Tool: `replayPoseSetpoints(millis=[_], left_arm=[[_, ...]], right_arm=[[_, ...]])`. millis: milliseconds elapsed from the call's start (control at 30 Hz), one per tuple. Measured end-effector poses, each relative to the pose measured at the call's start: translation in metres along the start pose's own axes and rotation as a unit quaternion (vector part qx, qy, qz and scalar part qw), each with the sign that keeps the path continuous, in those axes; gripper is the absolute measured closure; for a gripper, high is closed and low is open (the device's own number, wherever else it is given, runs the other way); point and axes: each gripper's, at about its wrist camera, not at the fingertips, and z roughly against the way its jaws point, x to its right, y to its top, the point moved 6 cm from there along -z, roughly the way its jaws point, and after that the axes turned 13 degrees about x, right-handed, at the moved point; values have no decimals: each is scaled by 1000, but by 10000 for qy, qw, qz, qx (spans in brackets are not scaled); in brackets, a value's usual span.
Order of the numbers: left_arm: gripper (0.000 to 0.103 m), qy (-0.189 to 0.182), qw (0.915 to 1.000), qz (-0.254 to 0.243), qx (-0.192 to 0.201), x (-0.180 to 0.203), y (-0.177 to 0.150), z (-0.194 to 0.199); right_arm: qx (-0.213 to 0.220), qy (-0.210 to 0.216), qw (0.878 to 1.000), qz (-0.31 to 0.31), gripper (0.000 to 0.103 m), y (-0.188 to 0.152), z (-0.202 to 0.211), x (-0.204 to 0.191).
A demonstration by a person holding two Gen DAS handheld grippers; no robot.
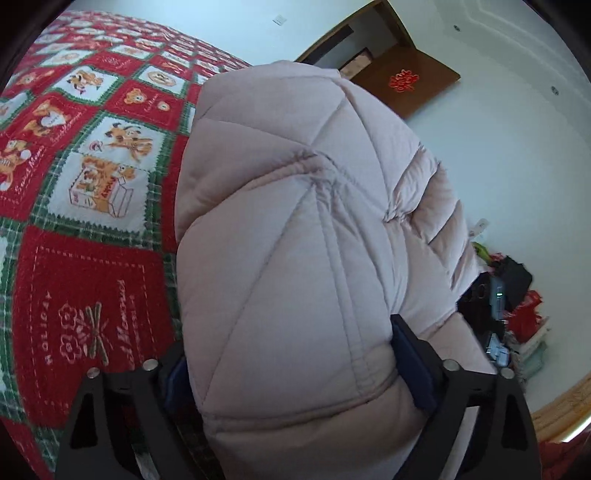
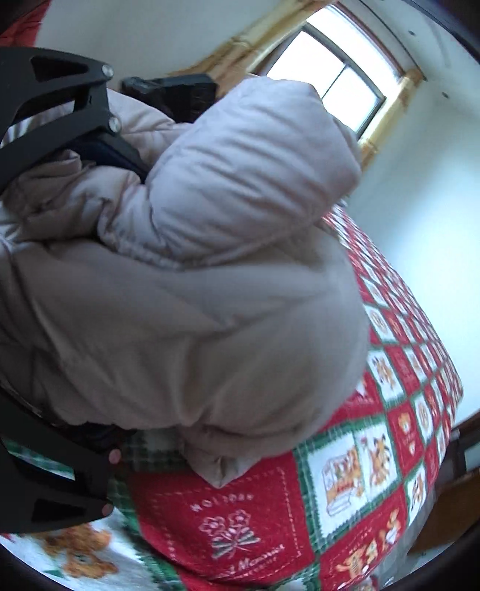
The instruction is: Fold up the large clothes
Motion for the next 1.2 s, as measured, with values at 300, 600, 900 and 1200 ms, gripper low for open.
replayPoseSetpoints(millis=[300,600,900,1200], left_arm=[[11,-81,9994,-321,10,30,-8,-13],[15,-1014,9925,-663,173,114,-21,30],[15,-2112,9726,-937,255,207,-9,31],[15,-3493,9303,-1102,-179,334,-18,-24]], right_arm=[[-238,567,9974,-363,10,-17,9,-14],[340,1843,9762,-1088,25,-43,88,-55],[1377,2007,9650,-975,25,-17,199,-68],[2529,1006,9618,-296,26,12,360,-47]])
